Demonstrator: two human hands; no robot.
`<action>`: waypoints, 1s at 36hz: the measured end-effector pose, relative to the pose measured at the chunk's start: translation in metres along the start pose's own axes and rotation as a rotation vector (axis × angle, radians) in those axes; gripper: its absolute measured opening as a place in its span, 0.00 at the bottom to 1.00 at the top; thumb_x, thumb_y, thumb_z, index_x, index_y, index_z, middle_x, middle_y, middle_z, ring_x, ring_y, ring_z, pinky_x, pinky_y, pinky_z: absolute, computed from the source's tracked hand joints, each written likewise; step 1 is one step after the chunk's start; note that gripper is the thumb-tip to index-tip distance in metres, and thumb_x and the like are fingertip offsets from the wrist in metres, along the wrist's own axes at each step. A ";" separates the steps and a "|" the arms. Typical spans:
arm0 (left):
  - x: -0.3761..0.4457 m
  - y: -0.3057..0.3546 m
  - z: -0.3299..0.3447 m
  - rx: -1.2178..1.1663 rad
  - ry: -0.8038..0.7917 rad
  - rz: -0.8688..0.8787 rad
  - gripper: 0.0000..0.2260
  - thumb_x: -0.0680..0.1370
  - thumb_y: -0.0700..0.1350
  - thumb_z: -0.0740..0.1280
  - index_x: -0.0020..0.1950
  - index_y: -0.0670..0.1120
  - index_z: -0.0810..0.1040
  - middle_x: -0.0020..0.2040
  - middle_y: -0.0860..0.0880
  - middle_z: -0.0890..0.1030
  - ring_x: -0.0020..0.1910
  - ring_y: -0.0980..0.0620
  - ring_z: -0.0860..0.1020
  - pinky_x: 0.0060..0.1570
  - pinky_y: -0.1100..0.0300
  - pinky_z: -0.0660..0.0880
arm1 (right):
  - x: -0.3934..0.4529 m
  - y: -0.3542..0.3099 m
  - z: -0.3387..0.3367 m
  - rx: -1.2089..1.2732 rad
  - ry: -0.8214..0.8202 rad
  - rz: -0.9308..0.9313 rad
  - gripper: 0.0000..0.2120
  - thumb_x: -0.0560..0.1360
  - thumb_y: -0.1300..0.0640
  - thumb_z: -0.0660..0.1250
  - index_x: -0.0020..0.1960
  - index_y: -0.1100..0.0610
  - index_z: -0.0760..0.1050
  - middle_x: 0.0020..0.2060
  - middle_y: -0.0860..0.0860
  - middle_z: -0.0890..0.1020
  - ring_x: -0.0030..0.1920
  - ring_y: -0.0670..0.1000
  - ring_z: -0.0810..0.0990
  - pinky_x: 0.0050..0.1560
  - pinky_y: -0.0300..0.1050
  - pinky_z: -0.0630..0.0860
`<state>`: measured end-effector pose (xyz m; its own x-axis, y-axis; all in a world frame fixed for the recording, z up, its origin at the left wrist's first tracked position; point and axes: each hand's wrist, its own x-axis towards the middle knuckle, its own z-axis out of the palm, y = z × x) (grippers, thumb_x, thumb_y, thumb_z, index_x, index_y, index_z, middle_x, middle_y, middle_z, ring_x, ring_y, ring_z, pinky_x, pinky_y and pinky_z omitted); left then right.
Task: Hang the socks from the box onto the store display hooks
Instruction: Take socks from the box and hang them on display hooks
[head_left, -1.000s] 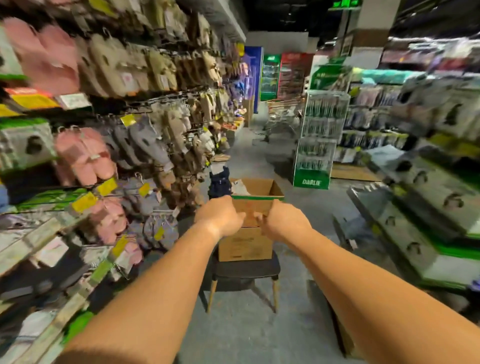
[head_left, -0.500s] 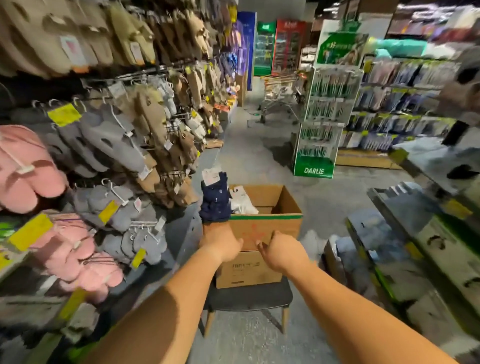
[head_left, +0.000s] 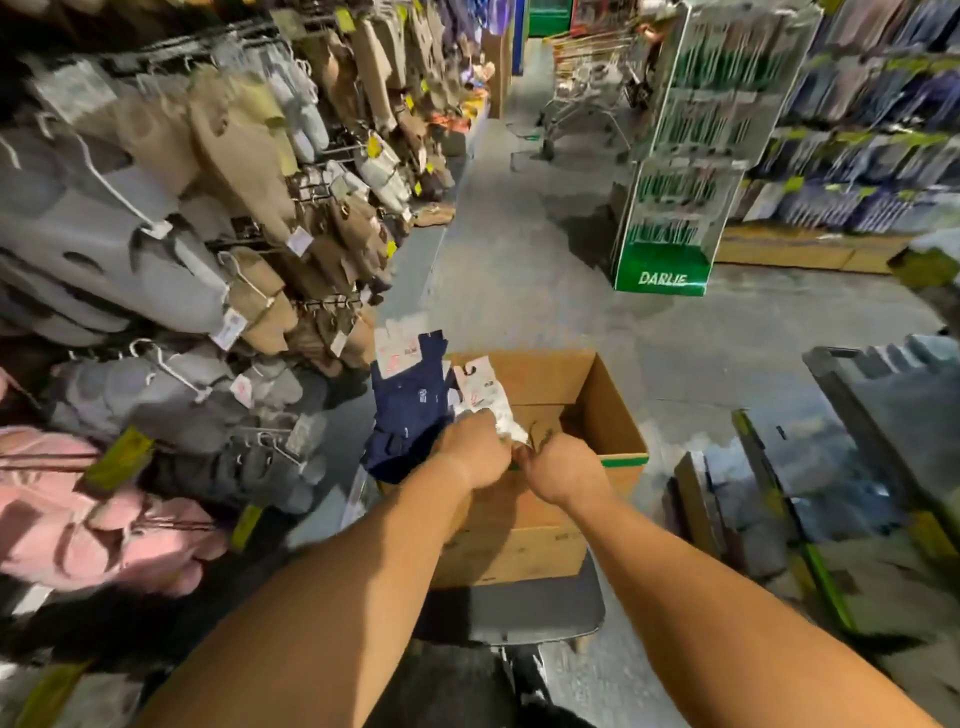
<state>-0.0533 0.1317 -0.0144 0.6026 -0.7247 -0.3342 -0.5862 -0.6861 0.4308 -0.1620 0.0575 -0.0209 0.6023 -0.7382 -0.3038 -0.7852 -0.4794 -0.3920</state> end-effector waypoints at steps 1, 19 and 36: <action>0.014 0.002 0.001 -0.009 0.004 -0.022 0.20 0.82 0.48 0.62 0.72 0.42 0.70 0.71 0.40 0.73 0.67 0.39 0.73 0.62 0.51 0.74 | 0.017 0.001 -0.001 0.010 -0.006 0.001 0.24 0.80 0.40 0.57 0.57 0.60 0.79 0.54 0.59 0.83 0.55 0.61 0.81 0.51 0.48 0.76; 0.187 -0.014 0.026 -0.572 -0.003 -0.493 0.17 0.84 0.41 0.57 0.72 0.43 0.73 0.69 0.38 0.76 0.66 0.39 0.75 0.66 0.49 0.74 | 0.220 -0.029 0.021 0.324 -0.371 -0.035 0.17 0.80 0.51 0.62 0.66 0.56 0.74 0.59 0.55 0.81 0.58 0.57 0.80 0.56 0.45 0.76; 0.239 -0.064 0.076 -1.000 0.021 -0.699 0.23 0.69 0.43 0.62 0.65 0.45 0.76 0.59 0.40 0.81 0.56 0.40 0.81 0.56 0.41 0.81 | 0.259 -0.025 0.050 0.694 -0.454 0.126 0.23 0.68 0.54 0.75 0.61 0.55 0.73 0.50 0.53 0.83 0.45 0.55 0.84 0.42 0.52 0.83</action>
<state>0.0875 -0.0024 -0.1860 0.6351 -0.2119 -0.7428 0.5375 -0.5693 0.6221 0.0210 -0.0976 -0.1334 0.6317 -0.4329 -0.6431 -0.6733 0.1049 -0.7319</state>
